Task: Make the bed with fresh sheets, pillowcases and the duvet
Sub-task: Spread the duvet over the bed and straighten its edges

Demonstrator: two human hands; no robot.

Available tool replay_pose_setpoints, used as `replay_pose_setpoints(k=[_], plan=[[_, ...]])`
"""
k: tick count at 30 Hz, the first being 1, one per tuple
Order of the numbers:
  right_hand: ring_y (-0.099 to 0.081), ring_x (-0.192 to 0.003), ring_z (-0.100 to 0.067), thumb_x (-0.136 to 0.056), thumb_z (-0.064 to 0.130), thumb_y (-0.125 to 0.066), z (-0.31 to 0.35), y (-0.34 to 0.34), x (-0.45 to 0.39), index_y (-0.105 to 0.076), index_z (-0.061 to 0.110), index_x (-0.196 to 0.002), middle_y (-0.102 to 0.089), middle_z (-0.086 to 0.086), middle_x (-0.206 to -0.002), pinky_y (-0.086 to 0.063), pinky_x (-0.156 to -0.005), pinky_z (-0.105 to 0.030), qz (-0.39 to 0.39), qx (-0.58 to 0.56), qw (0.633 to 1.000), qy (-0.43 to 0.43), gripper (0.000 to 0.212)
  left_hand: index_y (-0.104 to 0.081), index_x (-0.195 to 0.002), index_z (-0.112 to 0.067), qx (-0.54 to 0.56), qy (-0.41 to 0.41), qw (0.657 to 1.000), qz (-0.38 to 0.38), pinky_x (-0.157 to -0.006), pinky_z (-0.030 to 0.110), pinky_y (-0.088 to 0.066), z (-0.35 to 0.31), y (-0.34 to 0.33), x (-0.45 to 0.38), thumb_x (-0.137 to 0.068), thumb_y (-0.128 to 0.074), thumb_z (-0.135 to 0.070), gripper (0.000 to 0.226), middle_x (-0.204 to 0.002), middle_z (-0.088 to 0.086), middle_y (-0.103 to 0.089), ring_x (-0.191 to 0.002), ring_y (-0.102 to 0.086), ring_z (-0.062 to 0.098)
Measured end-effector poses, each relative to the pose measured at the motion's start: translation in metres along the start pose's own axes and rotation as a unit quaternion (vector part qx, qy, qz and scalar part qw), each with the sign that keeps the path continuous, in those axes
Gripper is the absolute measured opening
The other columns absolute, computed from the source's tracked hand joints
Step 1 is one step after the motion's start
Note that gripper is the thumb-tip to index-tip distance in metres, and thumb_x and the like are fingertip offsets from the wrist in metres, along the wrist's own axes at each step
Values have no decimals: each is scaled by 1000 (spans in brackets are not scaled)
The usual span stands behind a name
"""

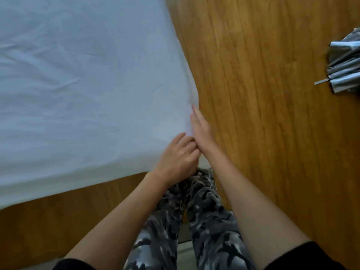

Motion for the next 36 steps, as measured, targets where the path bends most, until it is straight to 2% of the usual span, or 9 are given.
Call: replay_pose_setpoints(k=[2, 4, 6, 8, 11, 18, 22, 26, 36], plan=[[-37, -133, -14, -100, 50, -29, -34, -13, 20, -39, 21, -144, -42, 5, -142, -27, -111, -31, 46, -11, 989, -143, 53, -68, -84, -5, -17, 81, 996, -26, -92, 42, -43, 27, 27, 11, -82, -60, -6, 8, -98, 15, -68, -94, -61, 32], [-43, -130, -22, -92, 68, -25, -61, -13, 52, -42, 21, -142, -46, 0, -140, -31, -112, -40, 87, 13, 958, -273, 71, -68, -93, -4, -37, 144, 989, 0, -97, 45, -43, 46, 40, 24, -82, -60, -7, 14, -111, 18, -65, -105, -59, 34], [-46, -127, -26, -82, 81, -20, -65, -2, 81, -43, 19, -141, -47, -5, -141, -33, -110, -42, 130, 65, 941, -306, 89, -68, -97, -3, -36, 174, 983, 47, -97, 48, -47, 54, 54, 33, -79, -62, -5, 18, -114, 20, -64, -106, -59, 37], [-47, -121, -27, -96, 62, -18, -46, 22, 104, -45, 17, -138, -48, -7, -137, -35, -100, -35, 145, 160, 939, -266, 67, -69, -98, -3, -28, 196, 977, 78, -95, 48, -49, 49, 77, 39, -77, -63, -5, 22, -114, 22, -65, -105, -61, 39], [-51, -100, -21, -103, 40, -26, 9, 70, 138, -55, 15, -121, -57, -9, -123, -37, -81, -31, 78, 206, 953, -209, 43, -69, -105, -5, -19, 251, 961, 117, -95, 47, -48, 27, 120, 46, -77, -72, -10, 29, -118, 20, -64, -107, -61, 38], [-54, -109, -21, -98, 41, -42, 110, 168, 182, -54, 18, -126, -57, -1, -120, -46, -93, -38, -7, 155, 976, -156, 39, -43, -140, -16, 67, 371, 901, 216, -112, 40, -29, -41, 200, 27, -97, -47, -29, 45, -150, 10, -37, -137, -33, 28], [-52, -119, -23, -97, 39, -48, 137, 218, 195, -53, 19, -128, -55, -3, -131, -46, -99, -42, 4, 155, 980, -128, 38, -41, -142, -18, 122, 425, 874, 201, -107, 38, -37, -73, 233, -10, -98, -48, -32, 47, -149, 5, -36, -134, -38, 23], [-53, -117, -19, -98, 36, -48, 171, 287, 198, -50, 22, -131, -55, 0, -131, -48, -94, -33, 40, 168, 982, -77, 36, -47, -138, -21, 134, 474, 858, 147, -101, 34, -41, -91, 260, -67, -97, -51, -32, 42, -144, 1, -44, -124, -49, 19], [-54, -111, -15, -96, 33, -53, 290, 499, 123, -51, 20, -133, -58, 0, -123, -47, -85, -29, -6, 264, 964, 25, 39, -50, -135, -21, 236, 516, 823, -10, -93, 22, -42, -129, 304, -244, -98, -50, -32, 39, -135, -2, -54, -120, -53, 13]])
Point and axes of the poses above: each hand's wrist, its own x-axis away from the middle knuckle, its own y-axis out of the back of the hand, z = x × y, the point moved 6 cm from there along -x, towards the middle knuckle
